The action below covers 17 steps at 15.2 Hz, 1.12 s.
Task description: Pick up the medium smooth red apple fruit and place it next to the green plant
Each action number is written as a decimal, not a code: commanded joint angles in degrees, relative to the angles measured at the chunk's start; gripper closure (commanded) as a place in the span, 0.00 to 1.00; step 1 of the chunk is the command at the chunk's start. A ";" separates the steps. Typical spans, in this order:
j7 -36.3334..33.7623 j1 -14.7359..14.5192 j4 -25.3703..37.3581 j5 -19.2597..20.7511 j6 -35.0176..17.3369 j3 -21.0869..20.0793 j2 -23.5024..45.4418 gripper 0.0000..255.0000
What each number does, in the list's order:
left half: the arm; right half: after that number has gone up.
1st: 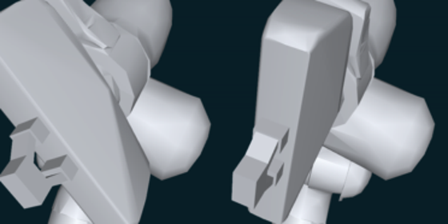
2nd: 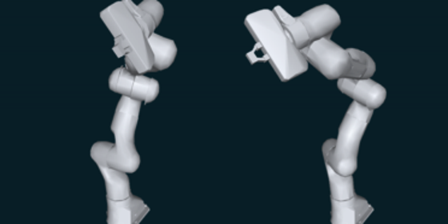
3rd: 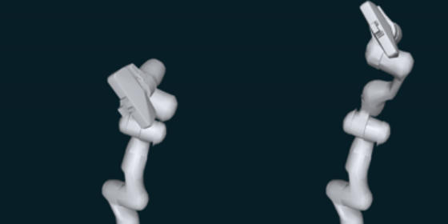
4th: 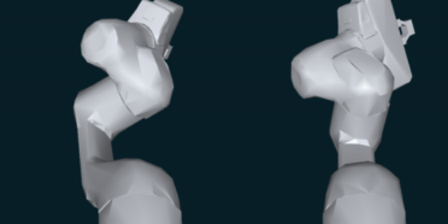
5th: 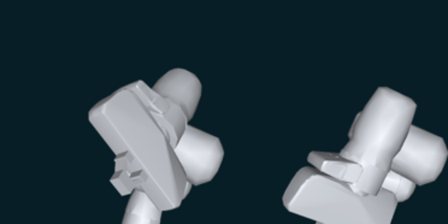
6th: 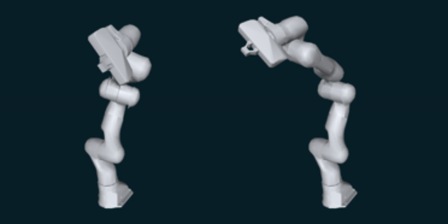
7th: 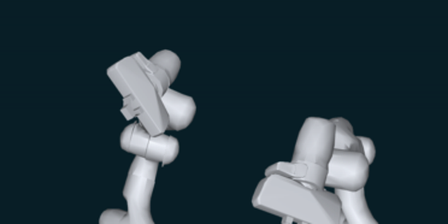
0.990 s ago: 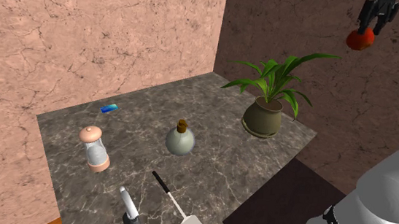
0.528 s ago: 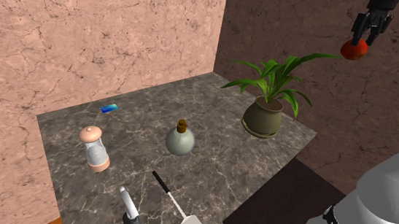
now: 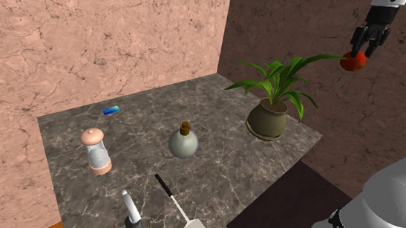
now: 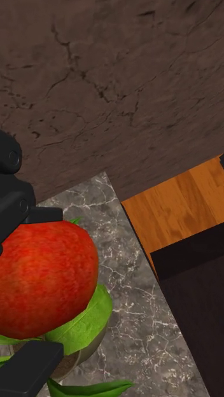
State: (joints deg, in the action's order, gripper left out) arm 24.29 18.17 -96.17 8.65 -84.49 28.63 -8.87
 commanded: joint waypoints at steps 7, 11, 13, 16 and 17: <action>-1.12 0.12 -7.89 0.75 -6.29 -0.10 -1.74 1.00; -1.50 0.22 -11.37 1.00 -9.37 -0.01 -2.16 1.00; -1.67 0.27 -13.02 1.10 -10.90 0.06 -2.28 1.00; -1.88 0.35 -15.39 1.21 -13.20 0.18 -2.36 1.00; -1.94 0.38 -16.16 1.25 -13.96 0.23 -2.36 1.00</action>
State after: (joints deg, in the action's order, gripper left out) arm 22.36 18.52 -111.69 9.90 -97.71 28.79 -11.30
